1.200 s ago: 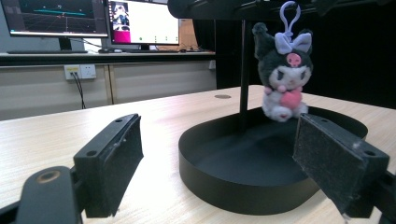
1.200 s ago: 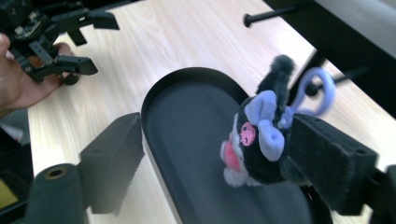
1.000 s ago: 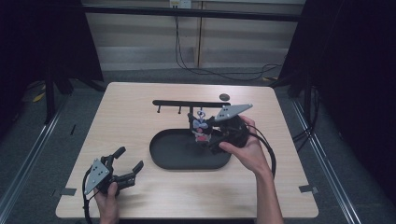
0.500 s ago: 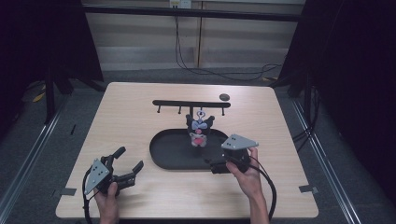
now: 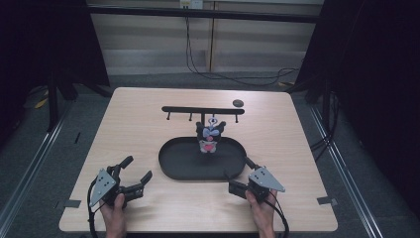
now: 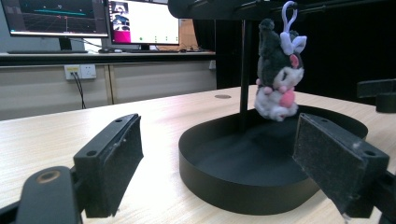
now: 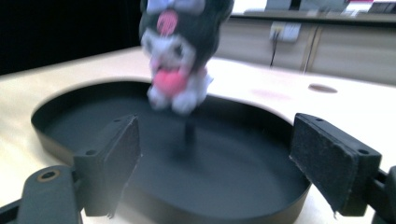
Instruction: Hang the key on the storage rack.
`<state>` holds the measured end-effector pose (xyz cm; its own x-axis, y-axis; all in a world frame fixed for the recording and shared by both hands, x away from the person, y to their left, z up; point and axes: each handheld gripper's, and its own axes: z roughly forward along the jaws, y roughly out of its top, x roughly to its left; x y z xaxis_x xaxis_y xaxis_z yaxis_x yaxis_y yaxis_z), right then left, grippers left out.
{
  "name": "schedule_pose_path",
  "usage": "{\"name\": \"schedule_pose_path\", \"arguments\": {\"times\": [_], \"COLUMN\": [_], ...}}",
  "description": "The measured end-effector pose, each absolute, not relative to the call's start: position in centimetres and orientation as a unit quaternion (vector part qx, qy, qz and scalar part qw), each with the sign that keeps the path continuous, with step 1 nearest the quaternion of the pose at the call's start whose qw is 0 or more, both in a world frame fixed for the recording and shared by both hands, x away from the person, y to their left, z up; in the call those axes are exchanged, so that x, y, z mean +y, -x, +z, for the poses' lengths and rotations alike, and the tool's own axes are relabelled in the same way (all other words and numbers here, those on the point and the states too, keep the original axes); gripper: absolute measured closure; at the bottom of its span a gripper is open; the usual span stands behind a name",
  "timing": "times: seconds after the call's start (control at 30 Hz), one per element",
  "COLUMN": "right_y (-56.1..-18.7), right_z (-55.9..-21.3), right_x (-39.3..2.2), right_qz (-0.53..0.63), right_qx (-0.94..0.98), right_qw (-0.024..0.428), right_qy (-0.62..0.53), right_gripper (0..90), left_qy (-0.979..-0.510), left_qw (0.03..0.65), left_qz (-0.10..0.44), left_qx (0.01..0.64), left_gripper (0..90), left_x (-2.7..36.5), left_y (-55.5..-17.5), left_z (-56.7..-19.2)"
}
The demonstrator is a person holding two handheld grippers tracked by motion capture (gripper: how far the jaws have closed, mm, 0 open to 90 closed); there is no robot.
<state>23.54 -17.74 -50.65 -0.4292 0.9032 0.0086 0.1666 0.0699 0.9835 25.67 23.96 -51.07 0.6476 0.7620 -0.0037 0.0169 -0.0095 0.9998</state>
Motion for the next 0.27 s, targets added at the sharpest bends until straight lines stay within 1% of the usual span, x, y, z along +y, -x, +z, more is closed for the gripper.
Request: {"name": "schedule_pose_path", "arguments": {"times": [0.27], "right_y": [-21.8], "right_z": [-51.2], "right_x": [-18.5], "right_qz": [0.606], "right_qx": [0.587], "right_qw": [0.379], "right_qy": [-0.379], "right_gripper": [13.3], "left_qy": [-0.648], "left_qw": [0.636], "left_qz": [0.294], "left_qx": [0.299], "left_gripper": [15.4], "left_x": [24.0], "left_y": [-25.7], "left_z": [-51.1]}}
